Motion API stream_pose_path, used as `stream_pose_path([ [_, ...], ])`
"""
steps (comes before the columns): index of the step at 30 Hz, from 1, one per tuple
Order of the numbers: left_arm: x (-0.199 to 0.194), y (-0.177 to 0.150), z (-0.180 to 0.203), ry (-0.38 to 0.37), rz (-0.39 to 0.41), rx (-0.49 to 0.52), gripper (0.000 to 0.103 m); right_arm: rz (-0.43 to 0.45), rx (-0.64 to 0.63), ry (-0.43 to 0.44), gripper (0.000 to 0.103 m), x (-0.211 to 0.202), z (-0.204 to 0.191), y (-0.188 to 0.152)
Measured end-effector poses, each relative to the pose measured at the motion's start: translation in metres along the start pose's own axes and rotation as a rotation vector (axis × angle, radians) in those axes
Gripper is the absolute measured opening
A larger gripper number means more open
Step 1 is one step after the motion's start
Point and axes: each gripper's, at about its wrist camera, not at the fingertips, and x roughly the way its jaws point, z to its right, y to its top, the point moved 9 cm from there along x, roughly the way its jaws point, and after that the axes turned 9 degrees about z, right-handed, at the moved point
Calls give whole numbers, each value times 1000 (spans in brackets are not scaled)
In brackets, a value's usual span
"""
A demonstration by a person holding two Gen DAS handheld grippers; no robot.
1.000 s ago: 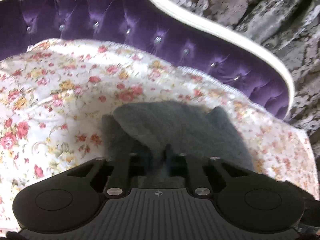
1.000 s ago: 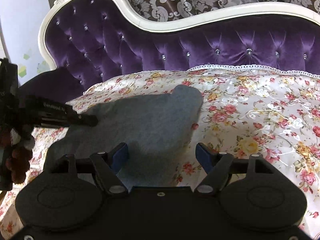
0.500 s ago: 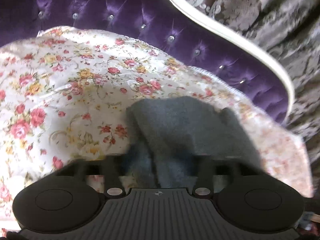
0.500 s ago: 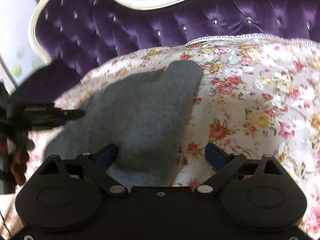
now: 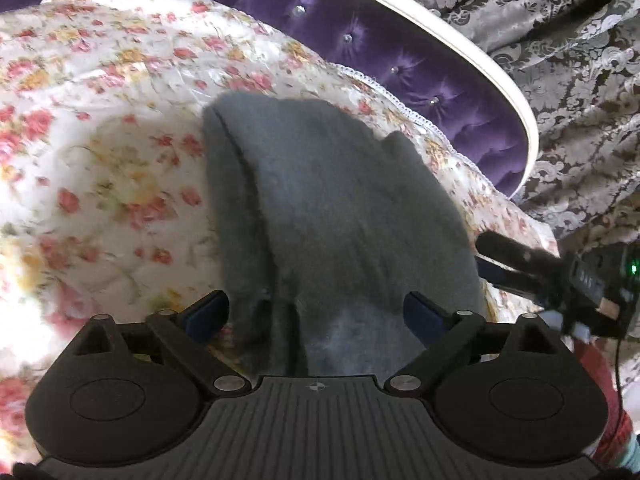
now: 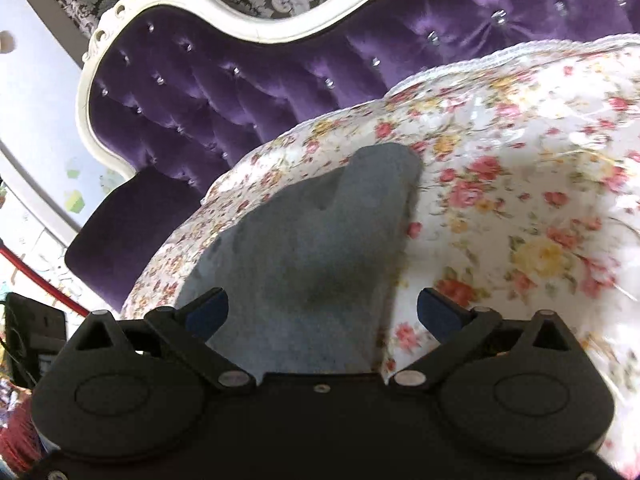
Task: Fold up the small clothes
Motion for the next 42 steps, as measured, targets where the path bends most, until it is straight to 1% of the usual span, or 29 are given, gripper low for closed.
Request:
stream_pose_path([
  [2,6,2,4,-13,13,7,100,-25,13,19,102,10,1,1],
  [5,15,8,8,-47,23,-22,102,-47,41,44,102,24,7,2],
  [9,26,13,11,-106,30,-71,102,-34,80,97,103,40,7,8],
  [12,32,15,16,-137,33,-66,102,-26,129,135,103,52,7,15],
  [14,35,14,19,-159,26,-63,102,-30,136,146,103,60,6,19],
  [16,34,12,21,-179,18,-71,99,-46,129,153,103,63,3,20],
  [17,32,10,20,-193,14,-83,91,-53,121,154,103,63,2,19],
  [18,30,7,19,-208,9,-102,77,-57,108,151,99,62,1,17],
  [19,29,3,16,-222,-3,-126,66,-62,98,150,95,61,1,16],
  [20,30,-1,13,-225,-21,-148,37,-68,87,138,76,59,1,13],
  [21,31,-4,10,-227,-42,-170,31,-73,79,113,51,58,5,12],
  [22,32,-6,8,-246,-52,-202,30,-79,78,88,48,56,7,10],
  [26,21,-4,8,-312,-67,-324,28,-51,113,73,44,35,-3,15],
  [29,2,-4,22,-346,-72,-317,28,-47,137,58,43,12,-16,20],
  [32,-19,-13,40,-383,-100,-315,28,-57,143,23,43,-19,-28,17],
  [36,-49,-46,63,-402,-154,-283,28,-83,176,9,43,-61,-37,-2],
  [39,-71,-85,75,-406,-211,-287,28,-113,162,-8,43,-97,-44,-32],
  [42,-92,-124,82,-400,-257,-275,29,-155,168,-22,45,-128,-49,-71],
])
